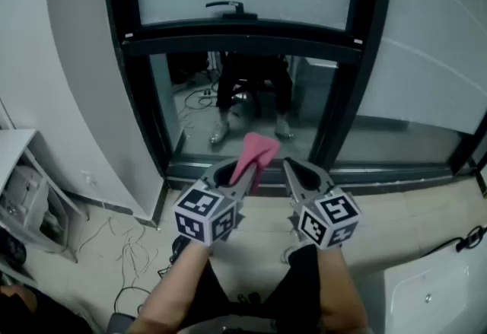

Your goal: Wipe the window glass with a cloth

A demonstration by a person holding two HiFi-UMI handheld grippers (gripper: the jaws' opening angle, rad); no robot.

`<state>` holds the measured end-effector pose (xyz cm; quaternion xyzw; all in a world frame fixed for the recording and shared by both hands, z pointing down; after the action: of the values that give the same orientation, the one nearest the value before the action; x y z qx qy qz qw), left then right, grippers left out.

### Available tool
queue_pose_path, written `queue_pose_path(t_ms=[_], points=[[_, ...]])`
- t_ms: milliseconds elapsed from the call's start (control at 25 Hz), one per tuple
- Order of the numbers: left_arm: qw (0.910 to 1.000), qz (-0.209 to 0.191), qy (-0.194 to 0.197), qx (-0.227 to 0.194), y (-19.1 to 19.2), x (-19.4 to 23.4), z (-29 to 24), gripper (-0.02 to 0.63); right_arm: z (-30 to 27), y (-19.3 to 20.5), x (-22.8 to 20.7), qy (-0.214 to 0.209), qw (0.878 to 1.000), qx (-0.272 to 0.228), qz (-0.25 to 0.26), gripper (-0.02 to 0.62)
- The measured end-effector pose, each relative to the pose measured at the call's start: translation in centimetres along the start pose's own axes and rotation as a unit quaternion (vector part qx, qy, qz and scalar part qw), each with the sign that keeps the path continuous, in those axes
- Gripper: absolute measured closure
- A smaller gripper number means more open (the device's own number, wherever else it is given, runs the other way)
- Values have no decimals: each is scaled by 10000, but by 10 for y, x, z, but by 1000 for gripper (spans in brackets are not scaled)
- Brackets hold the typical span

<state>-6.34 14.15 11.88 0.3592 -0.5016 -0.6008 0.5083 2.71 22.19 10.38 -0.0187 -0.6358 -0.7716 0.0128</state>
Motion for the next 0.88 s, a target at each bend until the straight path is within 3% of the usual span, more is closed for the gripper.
queue_pose_path(t_ms=[880], points=[[9999,11,-56,155,33,73,-97,541,-101,42,-84,-181,9993,227,-223,597]])
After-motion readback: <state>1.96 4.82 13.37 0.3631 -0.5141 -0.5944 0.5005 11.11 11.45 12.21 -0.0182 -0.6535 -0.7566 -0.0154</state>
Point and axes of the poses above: the fingertips, and each gripper's own axes: z backward along the fingers, x to its left, y out of its underside, the point moved 4 cm from there along z, backward along the fingers, and after that the axes turned 11 degrees about -x, right-handed, at the moved point
